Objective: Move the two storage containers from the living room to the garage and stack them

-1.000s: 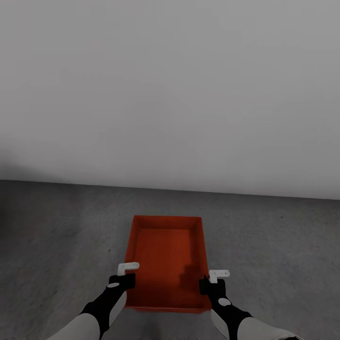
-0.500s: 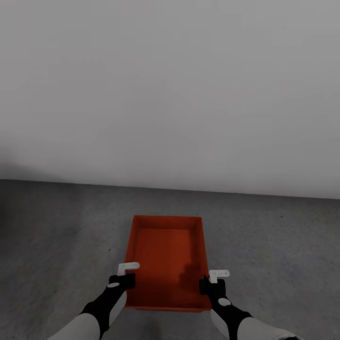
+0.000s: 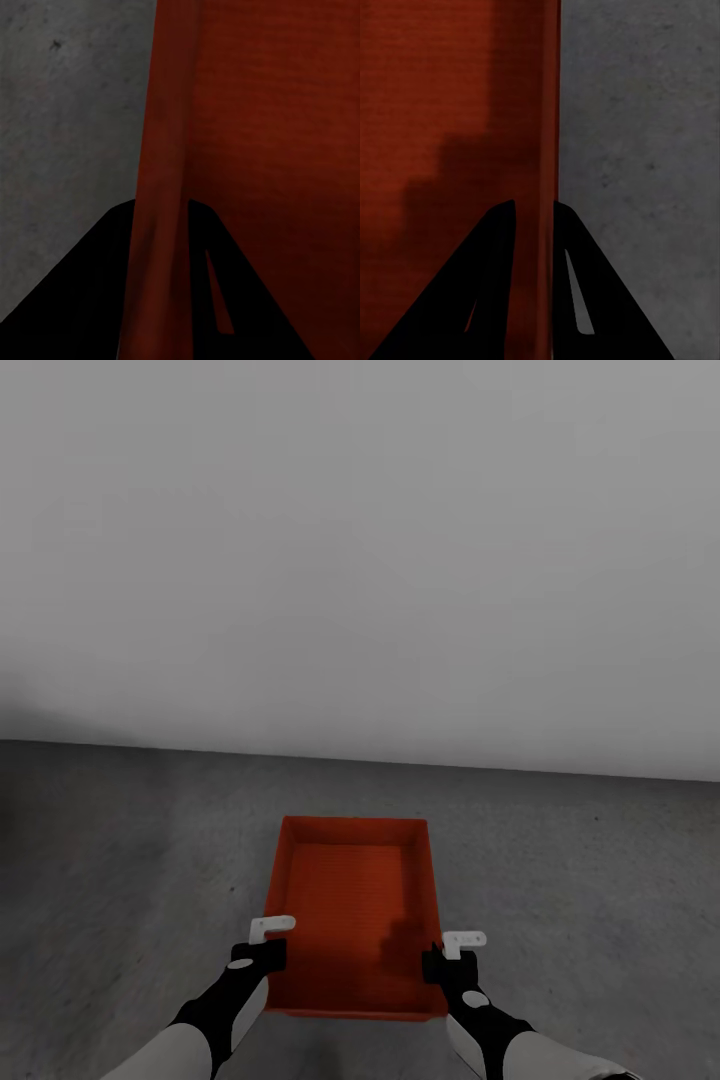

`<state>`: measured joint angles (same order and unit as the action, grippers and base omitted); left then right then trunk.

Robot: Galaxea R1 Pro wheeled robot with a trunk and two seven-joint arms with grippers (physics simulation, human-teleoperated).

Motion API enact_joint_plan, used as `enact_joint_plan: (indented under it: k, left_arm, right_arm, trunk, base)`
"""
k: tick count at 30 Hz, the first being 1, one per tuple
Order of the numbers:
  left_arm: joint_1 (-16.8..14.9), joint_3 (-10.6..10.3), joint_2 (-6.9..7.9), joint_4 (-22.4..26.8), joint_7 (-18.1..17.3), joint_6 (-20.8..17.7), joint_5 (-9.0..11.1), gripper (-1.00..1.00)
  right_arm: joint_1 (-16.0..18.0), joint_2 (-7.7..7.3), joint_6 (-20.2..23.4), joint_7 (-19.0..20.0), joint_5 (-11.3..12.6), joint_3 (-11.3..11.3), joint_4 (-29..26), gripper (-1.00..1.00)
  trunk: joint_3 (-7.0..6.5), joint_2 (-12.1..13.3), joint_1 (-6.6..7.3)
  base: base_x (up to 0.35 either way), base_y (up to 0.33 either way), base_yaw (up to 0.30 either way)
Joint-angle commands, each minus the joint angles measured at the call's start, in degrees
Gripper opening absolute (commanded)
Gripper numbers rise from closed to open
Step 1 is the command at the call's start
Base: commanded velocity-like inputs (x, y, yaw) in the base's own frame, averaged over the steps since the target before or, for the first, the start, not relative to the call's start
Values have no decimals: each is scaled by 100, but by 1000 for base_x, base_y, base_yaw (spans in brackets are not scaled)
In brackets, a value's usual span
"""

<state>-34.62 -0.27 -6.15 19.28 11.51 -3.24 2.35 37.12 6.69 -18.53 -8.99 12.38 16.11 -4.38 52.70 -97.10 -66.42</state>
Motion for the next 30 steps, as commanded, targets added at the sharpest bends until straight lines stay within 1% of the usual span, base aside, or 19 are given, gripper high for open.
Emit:
enact_joint_plan:
  k: [1, 7, 15, 30]
  left_arm:
    - [-1, 53, -4, 20, 45, -35, 3, -100]
    - [-1, 53, -2, 16, 45, -36, 3, -100]
    - [-1, 53, 0, 15, 45, -36, 3, -100]
    - [-1, 53, 0, 23, 45, -36, 3, -100]
  right_arm:
    - [5, -1, -45, -17, 151, -135, 16, -100]
    - [4, 7, -45, -21, 148, -135, 15, -100]
    - [5, 11, -53, -17, 144, -135, 16, -100]
    - [4, 15, -54, -19, 143, -135, 15, -100]
  trunk:
    - [4, -2, 1]
    - [4, -2, 1]
    - [147, -323, -175]
    - [147, -323, -175]
  base:
    - [0, 0, 0]
    - [0, 0, 0]
    - [0, 0, 0]
    - [0, 0, 0]
